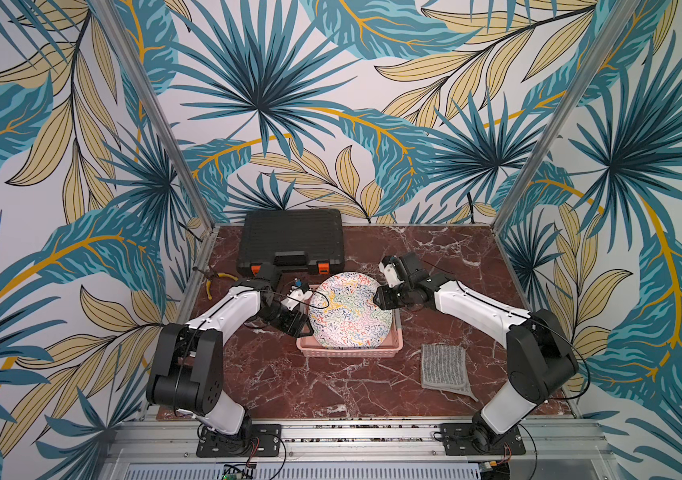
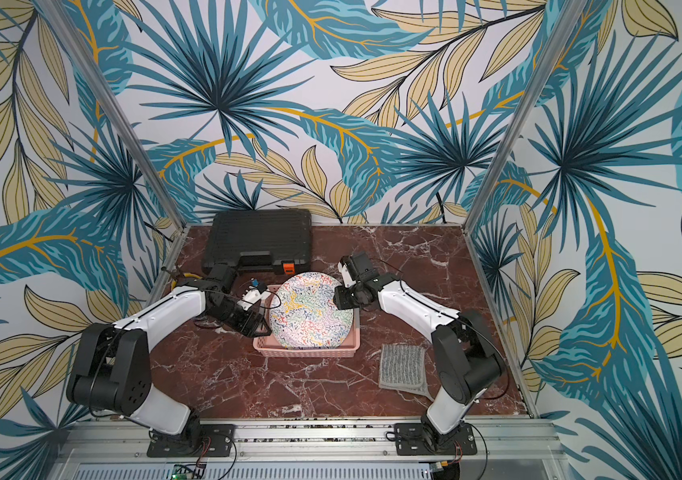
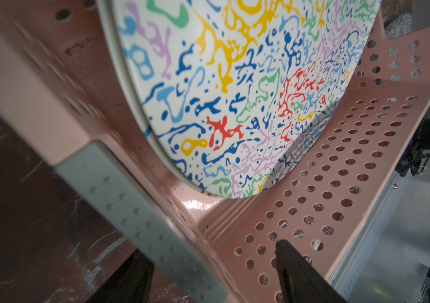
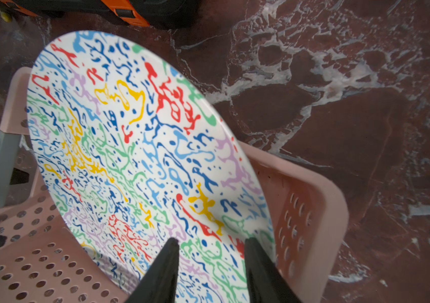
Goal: Wipe the wet plate dry
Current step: Pick up the plate from the bin.
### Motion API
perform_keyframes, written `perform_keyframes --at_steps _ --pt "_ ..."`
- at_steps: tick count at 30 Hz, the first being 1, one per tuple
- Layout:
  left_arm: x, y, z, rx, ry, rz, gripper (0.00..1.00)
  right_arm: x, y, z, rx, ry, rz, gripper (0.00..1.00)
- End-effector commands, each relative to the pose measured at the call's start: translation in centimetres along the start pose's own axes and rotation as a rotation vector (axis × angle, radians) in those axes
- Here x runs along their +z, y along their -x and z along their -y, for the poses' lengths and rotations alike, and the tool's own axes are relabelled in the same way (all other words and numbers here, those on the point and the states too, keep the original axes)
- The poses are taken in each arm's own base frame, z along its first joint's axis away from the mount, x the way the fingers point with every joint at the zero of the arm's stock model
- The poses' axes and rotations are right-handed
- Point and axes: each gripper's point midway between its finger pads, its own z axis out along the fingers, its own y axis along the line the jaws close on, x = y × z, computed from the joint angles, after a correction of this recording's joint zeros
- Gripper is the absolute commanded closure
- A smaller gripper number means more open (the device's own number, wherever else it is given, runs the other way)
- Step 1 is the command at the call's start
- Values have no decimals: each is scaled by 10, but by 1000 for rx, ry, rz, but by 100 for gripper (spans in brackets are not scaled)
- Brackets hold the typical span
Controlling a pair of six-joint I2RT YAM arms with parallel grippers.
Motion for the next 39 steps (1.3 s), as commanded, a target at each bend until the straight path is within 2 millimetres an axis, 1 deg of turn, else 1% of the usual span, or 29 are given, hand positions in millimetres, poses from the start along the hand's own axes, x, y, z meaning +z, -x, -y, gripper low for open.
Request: perform_keyframes --at_steps 1,2,4,7,10,13,16,21,27,30,35,39 --pt "4 -1 2 -2 -22 -2 25 -6 -3 -15 -8 83 12 57" --pt "4 -1 2 -2 -21 -2 25 -6 -3 -15 -6 85 12 56" --pt "4 -1 2 -2 -19 -4 25 -6 -4 -10 -5 54 14 49" --pt "4 -1 2 -2 -21 -3 24 -11 -2 5 -20 -32 31 45" --pt "4 -1 2 -2 -21 -4 25 -16 4 14 -40 -97 41 44" --pt "5 -1 2 -3 -23 -6 25 -15 8 17 -60 -126 37 44" --pt "4 -1 2 -2 -23 -4 25 -9 9 20 -68 -139 22 44" --pt "5 -2 3 -4 -25 -6 25 2 9 18 -68 -124 6 45" --pt "4 -1 3 -4 -24 -5 25 9 3 18 -67 -106 -9 45" --pt "4 -1 3 -3 -24 -5 25 11 0 15 -68 -89 -20 49" --pt "4 -1 2 -6 -24 -5 25 6 -1 6 -56 -34 -1 54" --pt "4 0 2 -6 -22 -4 25 0 -2 -4 -51 5 8 63"
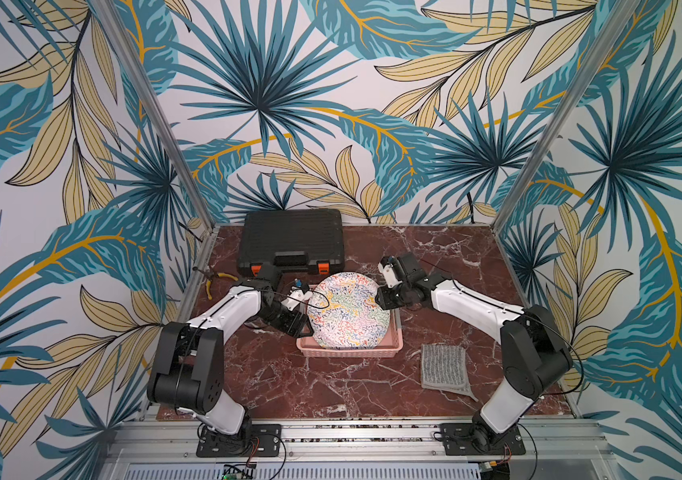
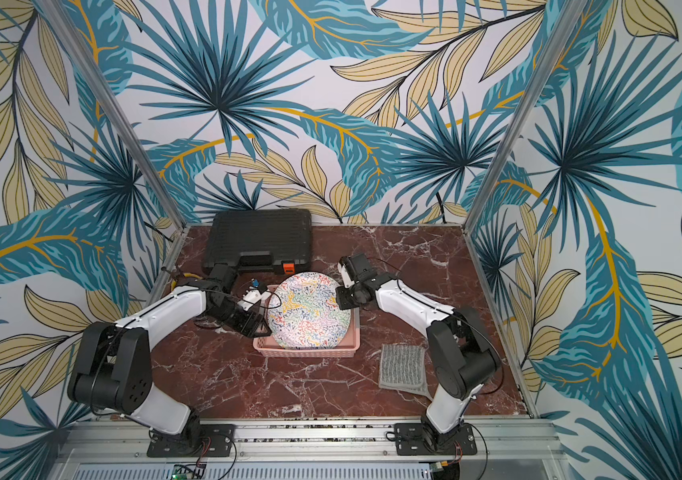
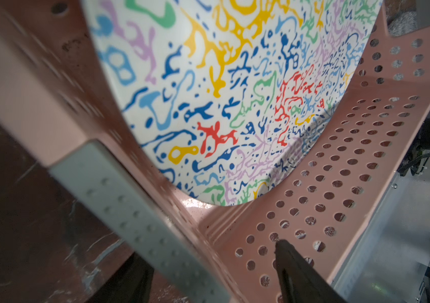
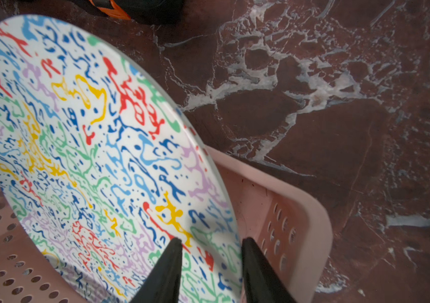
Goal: Wipe the wet plate dry
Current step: Pick up the plate from the bin.
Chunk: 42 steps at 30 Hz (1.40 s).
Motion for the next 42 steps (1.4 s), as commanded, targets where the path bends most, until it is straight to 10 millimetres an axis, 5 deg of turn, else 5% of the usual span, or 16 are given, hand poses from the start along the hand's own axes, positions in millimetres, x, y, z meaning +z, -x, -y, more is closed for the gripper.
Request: perform_keyframes --at_steps 1,11,25,35,42 --pt "2 1 3 0 -19 4 25 -12 -1 -19 0 83 14 65" --pt "2 1 2 -2 -18 3 25 -32 3 -44 18 217 36 76" --pt "2 1 3 -2 -19 3 25 -21 -11 -66 46 377 -22 81" --pt "3 1 2 -4 -17 5 26 -34 -9 -94 26 551 -27 87" --pt "2 1 3 -3 -18 5 26 -14 -15 -98 51 593 -66 87"
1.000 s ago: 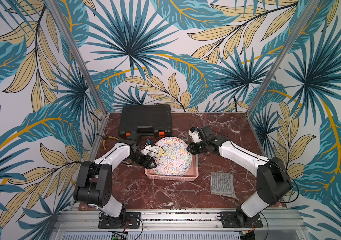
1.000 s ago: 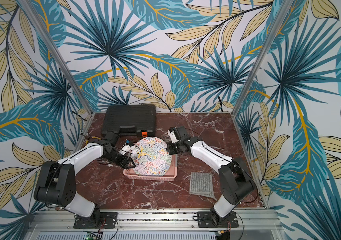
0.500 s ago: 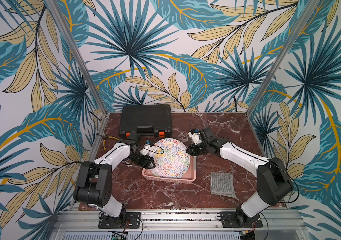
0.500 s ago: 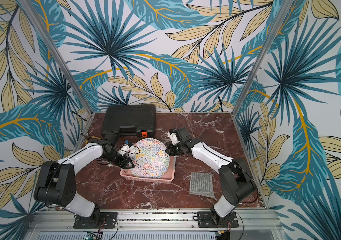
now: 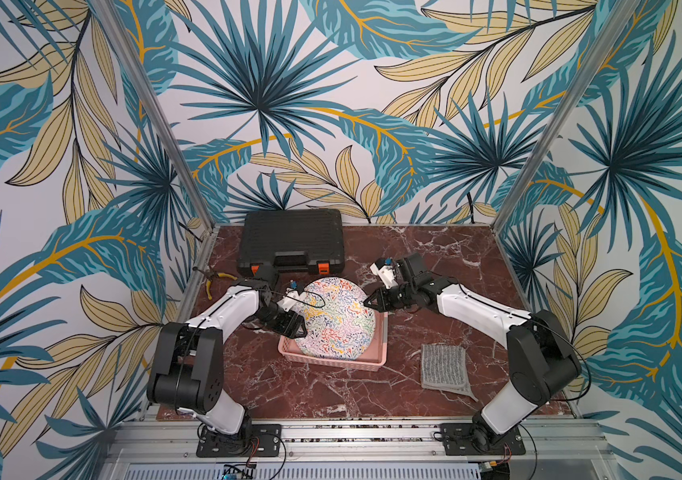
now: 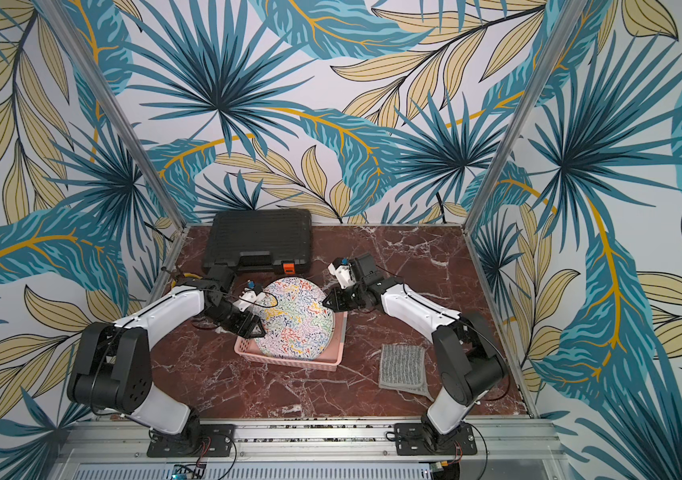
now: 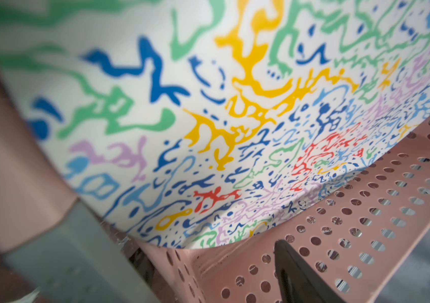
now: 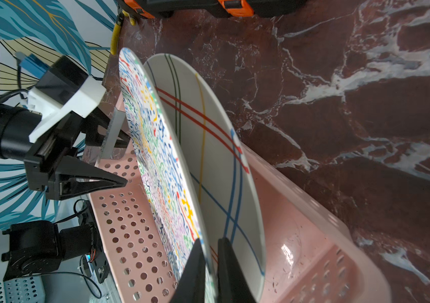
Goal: Wipe the wet plate dry
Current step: Pick up the plate from the bin.
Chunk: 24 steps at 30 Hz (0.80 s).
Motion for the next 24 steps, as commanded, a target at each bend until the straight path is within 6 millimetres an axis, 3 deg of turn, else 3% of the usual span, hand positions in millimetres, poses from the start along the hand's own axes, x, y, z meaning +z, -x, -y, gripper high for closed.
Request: perform_keyframes --at_steps 1,7,9,13,18,21,24 --pt "3 12 23 48 -112 49 26 19 -14 -25 -2 149 -53 87" --pt "2 13 23 48 -111 55 26 14 0 -22 2 115 15 95" --pt "0 15 23 48 -108 62 26 5 9 -24 -6 96 53 100" --pt "-10 20 24 66 -82 89 23 -20 24 -24 -16 68 119 100" --pt "-41 33 21 127 -17 150 2 -52 33 -19 0 55 155 100" --pt "-70 49 19 148 25 221 0 -67 29 -19 23 60 150 100" --pt "-97 64 32 157 -4 298 0 -84 32 -30 21 107 174 100"
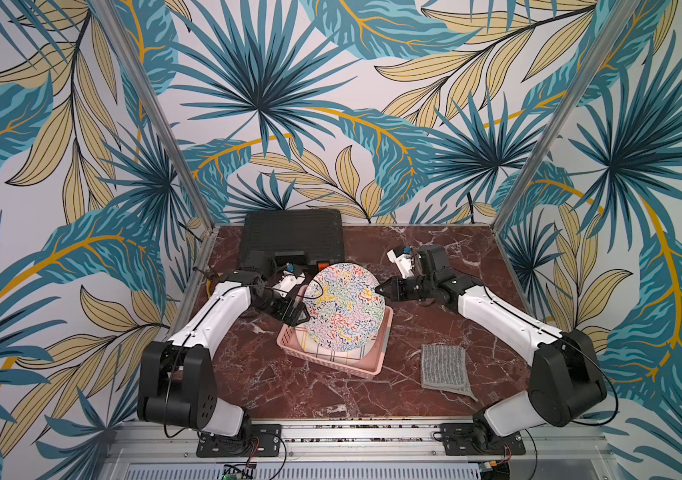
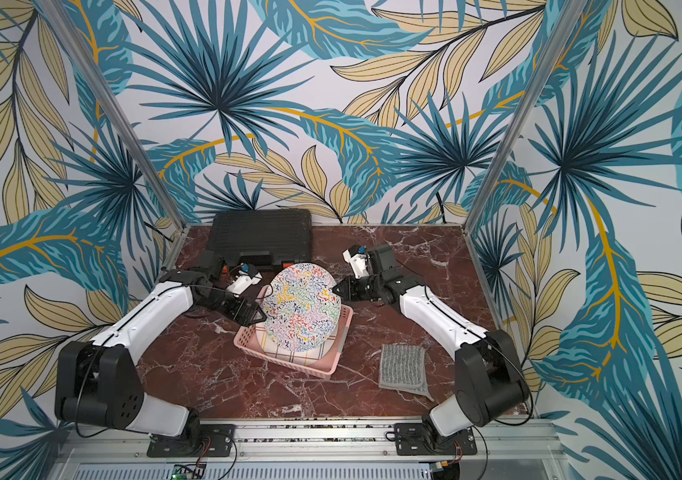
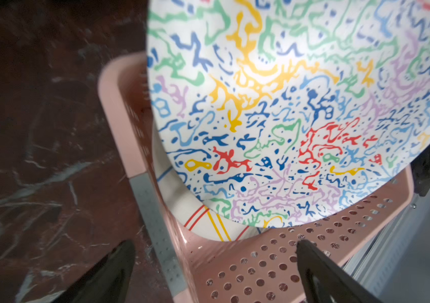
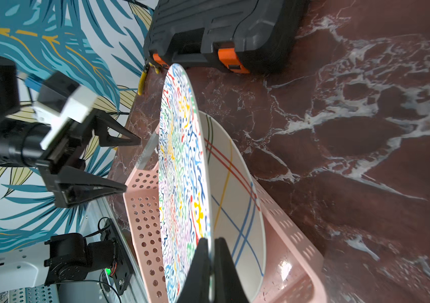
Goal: Wipe the wet plate dry
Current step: Pick up the plate from the bin.
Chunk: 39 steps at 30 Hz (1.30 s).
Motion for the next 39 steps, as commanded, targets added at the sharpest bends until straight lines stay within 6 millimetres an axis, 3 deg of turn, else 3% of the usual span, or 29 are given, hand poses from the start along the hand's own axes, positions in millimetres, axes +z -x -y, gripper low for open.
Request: perform_keyframes --at_steps 1,4,13,19,26,29,33,36,39 --pt "-30 24 18 36 -44 96 0 -20 3 -25 2 97 15 100" --pt "-39 33 29 10 -94 132 0 -34 8 -33 8 133 50 100" --pt "-40 47 49 -52 -249 195 0 -76 21 -51 0 242 155 100" --pt "-54 57 80 -47 -443 245 10 -75 24 -60 11 317 155 100" --pt "-59 65 92 -80 -552 267 34 -70 27 -60 10 348 161 100" --pt "-61 68 93 -81 -560 277 49 -66 26 -56 13 341 154 100" --pt "-60 70 91 -97 -557 279 77 -61 26 -46 22 293 152 100" --pt "-60 71 90 -99 -546 282 90 -58 25 -38 34 253 150 100" --pt "-61 73 89 -103 -543 285 99 -55 25 -26 50 184 149 82"
